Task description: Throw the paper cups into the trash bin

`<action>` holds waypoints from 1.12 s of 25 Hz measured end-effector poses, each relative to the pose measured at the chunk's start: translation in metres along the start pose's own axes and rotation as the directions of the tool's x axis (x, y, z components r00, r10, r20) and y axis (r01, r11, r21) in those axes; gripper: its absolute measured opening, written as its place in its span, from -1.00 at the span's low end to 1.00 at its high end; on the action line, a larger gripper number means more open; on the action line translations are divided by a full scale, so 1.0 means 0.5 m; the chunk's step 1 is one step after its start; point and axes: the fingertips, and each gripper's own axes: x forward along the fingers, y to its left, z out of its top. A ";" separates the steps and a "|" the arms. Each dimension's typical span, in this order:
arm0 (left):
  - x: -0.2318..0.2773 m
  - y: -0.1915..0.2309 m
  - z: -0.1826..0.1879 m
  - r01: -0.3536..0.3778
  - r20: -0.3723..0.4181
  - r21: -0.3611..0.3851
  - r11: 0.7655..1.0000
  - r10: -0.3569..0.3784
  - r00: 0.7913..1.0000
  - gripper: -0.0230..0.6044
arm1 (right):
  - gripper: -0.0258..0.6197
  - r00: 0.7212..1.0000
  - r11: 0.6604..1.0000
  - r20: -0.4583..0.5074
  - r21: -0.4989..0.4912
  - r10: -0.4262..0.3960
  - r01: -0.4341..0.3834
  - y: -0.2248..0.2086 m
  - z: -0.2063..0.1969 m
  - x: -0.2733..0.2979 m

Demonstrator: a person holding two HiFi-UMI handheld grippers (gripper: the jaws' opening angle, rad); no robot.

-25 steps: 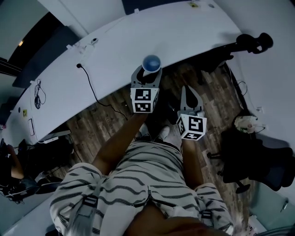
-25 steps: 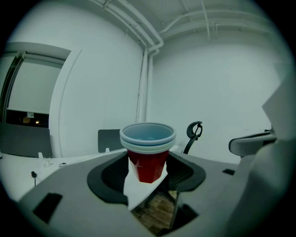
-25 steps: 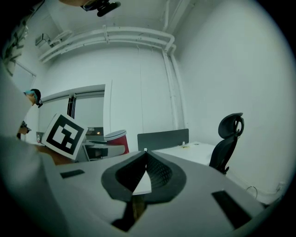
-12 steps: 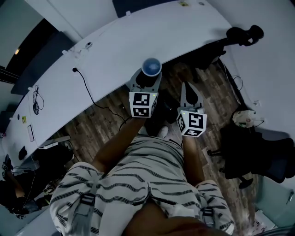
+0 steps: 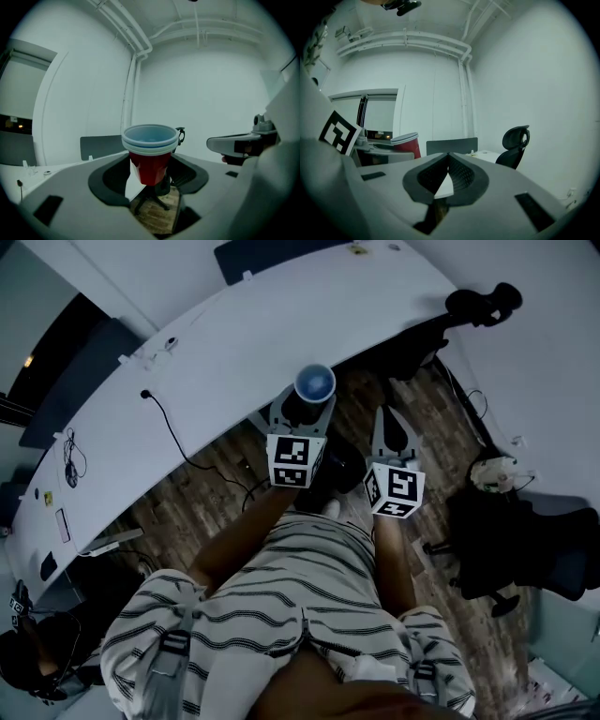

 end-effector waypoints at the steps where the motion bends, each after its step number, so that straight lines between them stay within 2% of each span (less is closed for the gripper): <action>1: 0.001 -0.007 0.001 0.011 0.004 0.005 1.000 -0.011 1.000 -0.06 | -0.89 1.000 1.000 -0.001 0.002 -0.009 0.009 -0.005 -0.001 -0.003; 7: 0.012 -0.058 0.004 0.076 0.003 0.026 0.997 -0.076 0.997 -0.06 | -0.89 0.998 0.998 0.001 0.008 -0.062 0.062 -0.037 -0.001 -0.025; 14: 0.021 -0.129 -0.014 0.171 -0.034 0.047 0.984 -0.170 0.985 -0.06 | -0.89 0.991 0.991 -0.020 0.026 -0.131 0.132 -0.080 -0.025 -0.061; 28: 0.026 -0.234 -0.130 0.317 -0.179 0.044 0.947 -0.305 0.935 -0.06 | -0.89 0.962 0.966 -0.139 0.080 -0.235 0.248 -0.139 -0.130 -0.132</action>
